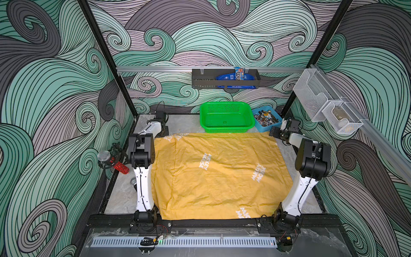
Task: Roll up the pillowcase
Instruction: Fold the pillowcase at the center of the board.
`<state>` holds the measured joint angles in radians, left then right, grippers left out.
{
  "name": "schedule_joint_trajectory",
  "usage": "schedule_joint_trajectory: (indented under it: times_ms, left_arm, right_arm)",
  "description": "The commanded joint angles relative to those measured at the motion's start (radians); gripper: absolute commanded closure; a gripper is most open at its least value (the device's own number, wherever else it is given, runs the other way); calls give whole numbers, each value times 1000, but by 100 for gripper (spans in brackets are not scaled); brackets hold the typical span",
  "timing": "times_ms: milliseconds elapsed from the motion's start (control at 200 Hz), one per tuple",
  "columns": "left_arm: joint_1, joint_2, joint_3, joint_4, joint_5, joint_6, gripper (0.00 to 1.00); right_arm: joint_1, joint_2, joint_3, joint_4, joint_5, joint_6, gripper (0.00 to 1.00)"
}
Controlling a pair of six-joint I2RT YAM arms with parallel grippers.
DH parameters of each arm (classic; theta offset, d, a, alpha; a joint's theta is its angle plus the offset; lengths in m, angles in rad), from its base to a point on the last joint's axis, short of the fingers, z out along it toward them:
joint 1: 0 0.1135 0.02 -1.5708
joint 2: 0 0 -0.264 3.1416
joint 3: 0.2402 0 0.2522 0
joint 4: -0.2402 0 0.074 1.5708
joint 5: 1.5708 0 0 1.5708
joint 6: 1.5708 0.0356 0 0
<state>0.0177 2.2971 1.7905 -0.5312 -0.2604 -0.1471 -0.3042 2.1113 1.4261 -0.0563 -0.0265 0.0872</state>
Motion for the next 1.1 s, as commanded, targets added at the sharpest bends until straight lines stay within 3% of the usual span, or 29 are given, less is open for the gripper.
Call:
schedule_joint_trajectory:
  times_ms: [0, 515, 690, 1096]
  left_arm:
    - [7, -32, -6, -21, 2, 14, 100]
    - [5, -25, -9, -17, 50, 15, 100]
    - [3, -32, -16, -15, 55, 17, 100]
    - [4, -61, -41, -6, 69, 20, 100]
  right_arm:
    - [10, 52, 96, -81, 16, -13, 9]
    - [65, 178, 213, -224, 101, -138, 19]
    - [67, 215, 255, -263, 117, -150, 31]
    - [99, 211, 257, -291, 109, -190, 75]
